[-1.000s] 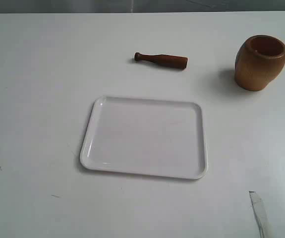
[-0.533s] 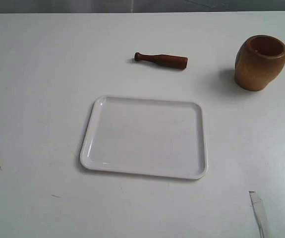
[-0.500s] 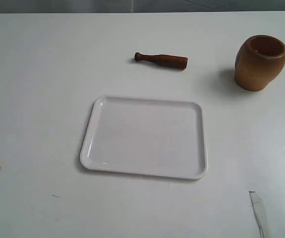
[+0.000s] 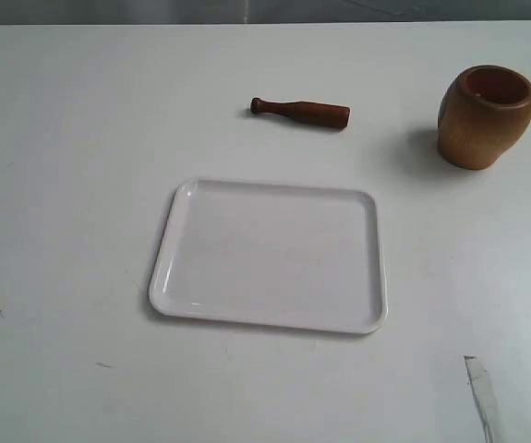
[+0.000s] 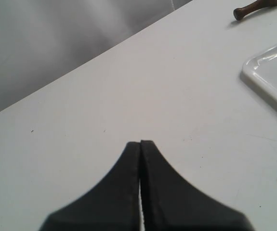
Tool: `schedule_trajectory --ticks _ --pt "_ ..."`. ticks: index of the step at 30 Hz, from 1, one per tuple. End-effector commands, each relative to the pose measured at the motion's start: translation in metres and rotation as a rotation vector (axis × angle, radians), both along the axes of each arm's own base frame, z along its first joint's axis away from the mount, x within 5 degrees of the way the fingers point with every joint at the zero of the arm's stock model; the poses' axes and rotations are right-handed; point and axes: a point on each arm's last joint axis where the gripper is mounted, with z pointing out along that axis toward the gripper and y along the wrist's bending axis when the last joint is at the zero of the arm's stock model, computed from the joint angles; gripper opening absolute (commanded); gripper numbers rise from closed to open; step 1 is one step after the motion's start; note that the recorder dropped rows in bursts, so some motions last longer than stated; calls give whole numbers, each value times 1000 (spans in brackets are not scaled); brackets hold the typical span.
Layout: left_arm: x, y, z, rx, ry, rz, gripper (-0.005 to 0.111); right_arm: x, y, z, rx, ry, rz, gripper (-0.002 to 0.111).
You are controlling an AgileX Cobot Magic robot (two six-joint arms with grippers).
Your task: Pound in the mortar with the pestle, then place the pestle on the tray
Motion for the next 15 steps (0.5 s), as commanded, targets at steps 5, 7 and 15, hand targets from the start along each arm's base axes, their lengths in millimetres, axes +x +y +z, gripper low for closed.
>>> schedule_trajectory --ticks 5,7,15 --pt "0 -1 0 -15 -4 -6 0 -13 11 39 -90 -178 95 0" --pt "0 -1 0 -15 -4 -6 0 4 14 62 -169 -130 37 0" --pt "0 -1 0 -15 -4 -6 0 170 40 107 -388 761 -34 0"
